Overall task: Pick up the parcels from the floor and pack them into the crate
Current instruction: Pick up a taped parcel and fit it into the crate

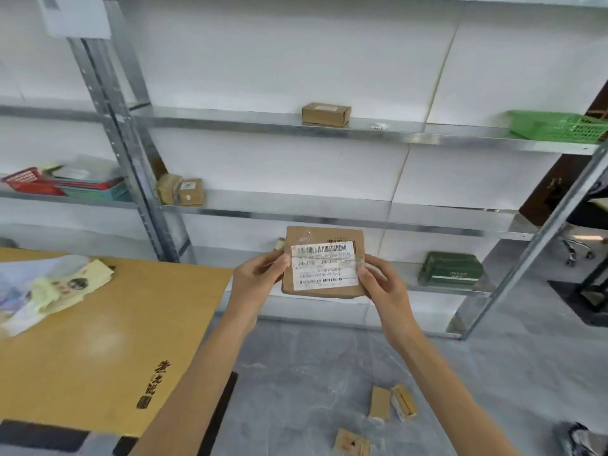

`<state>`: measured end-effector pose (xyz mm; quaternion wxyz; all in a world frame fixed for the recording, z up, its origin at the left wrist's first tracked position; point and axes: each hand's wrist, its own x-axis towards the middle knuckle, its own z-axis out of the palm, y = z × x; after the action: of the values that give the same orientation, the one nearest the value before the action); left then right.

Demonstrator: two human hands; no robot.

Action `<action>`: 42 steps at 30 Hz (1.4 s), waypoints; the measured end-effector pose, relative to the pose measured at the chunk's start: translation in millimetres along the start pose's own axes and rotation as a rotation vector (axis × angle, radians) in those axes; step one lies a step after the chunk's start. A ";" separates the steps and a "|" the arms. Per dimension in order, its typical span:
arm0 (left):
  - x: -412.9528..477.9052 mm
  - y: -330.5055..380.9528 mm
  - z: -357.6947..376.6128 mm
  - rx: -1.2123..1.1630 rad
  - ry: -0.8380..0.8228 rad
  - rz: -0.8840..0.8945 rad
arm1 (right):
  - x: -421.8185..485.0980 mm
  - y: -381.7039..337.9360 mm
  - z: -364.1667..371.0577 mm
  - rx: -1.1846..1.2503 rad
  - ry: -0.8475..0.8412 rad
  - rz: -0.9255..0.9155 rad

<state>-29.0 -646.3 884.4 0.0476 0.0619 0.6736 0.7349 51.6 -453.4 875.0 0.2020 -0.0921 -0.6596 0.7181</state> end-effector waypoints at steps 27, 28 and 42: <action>-191.8 26.7 -290.3 0.023 0.462 0.088 | -183.4 -9.5 255.4 -0.009 -0.326 0.088; -194.4 26.3 -296.0 0.034 0.472 0.080 | -185.2 -9.0 260.3 -0.014 -0.347 0.095; -261.3 24.5 -440.5 0.124 0.517 0.062 | -270.3 0.4 380.0 -0.031 -0.538 0.126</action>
<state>161.1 -1122.2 864.5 -0.1524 -0.1044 0.7049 0.6849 143.7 -910.4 881.2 -0.0270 0.0582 -0.6934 0.7177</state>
